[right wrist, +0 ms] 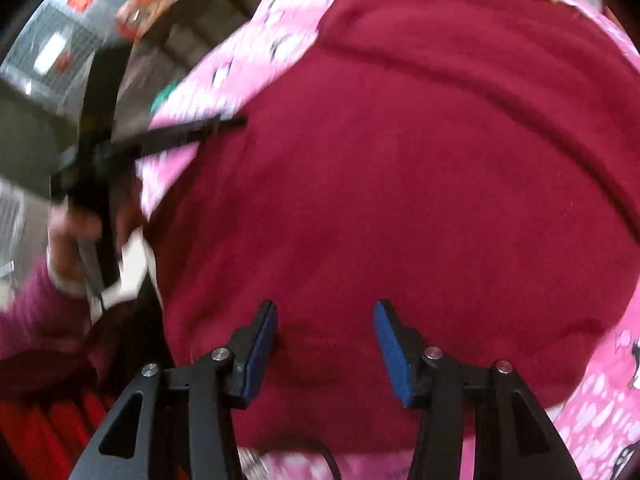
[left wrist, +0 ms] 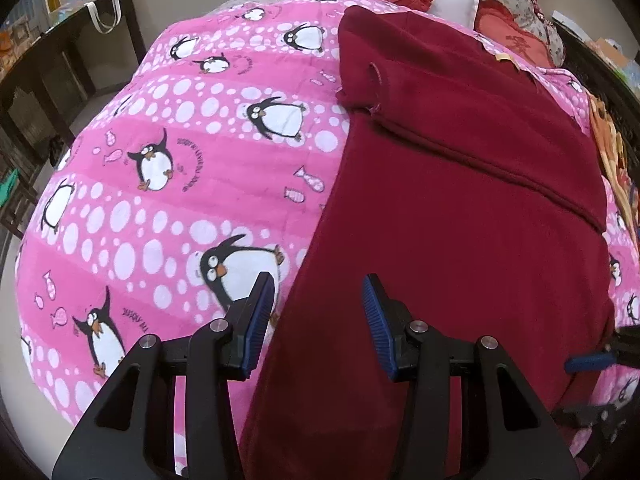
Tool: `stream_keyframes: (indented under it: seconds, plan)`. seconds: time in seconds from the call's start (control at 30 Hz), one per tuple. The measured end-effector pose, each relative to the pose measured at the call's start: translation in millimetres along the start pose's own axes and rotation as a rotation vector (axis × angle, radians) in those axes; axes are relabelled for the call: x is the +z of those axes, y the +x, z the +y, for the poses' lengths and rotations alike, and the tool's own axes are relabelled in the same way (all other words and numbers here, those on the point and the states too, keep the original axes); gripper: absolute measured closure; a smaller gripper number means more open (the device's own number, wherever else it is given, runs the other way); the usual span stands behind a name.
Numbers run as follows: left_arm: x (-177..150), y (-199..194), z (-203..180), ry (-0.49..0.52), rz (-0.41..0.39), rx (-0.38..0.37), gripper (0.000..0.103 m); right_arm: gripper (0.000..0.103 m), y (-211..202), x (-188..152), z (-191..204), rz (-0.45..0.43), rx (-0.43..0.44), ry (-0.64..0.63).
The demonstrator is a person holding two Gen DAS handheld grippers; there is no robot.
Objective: Fold small clothes
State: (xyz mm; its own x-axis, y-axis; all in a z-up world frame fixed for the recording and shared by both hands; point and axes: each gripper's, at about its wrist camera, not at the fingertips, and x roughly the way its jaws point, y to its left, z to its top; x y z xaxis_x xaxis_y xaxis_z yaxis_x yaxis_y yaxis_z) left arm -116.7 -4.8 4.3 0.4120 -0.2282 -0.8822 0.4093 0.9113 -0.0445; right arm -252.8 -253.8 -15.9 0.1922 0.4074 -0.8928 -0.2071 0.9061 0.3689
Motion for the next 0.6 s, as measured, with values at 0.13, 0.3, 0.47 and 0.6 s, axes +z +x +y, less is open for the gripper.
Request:
stream_keyframes:
  seconds: [0.13,0.3,0.47,0.6]
  plan:
    - [-4,-1,7,-0.016,0.02,-0.015,0.058,0.054,-18,-34,-4,0.043,0.039,0.027]
    - [-11,-9,19,-0.027,0.013,-0.019,0.058,0.055,-49,-98,-20,0.141,-0.096,0.127]
    - [-19,-11,34,-0.071,0.055,-0.056,0.058,0.055,-75,-143,-45,0.055,-0.132,0.298]
    - [-26,-20,39,-0.07,0.06,-0.074,0.058,0.054,-86,-147,-53,-0.12,-0.007,0.383]
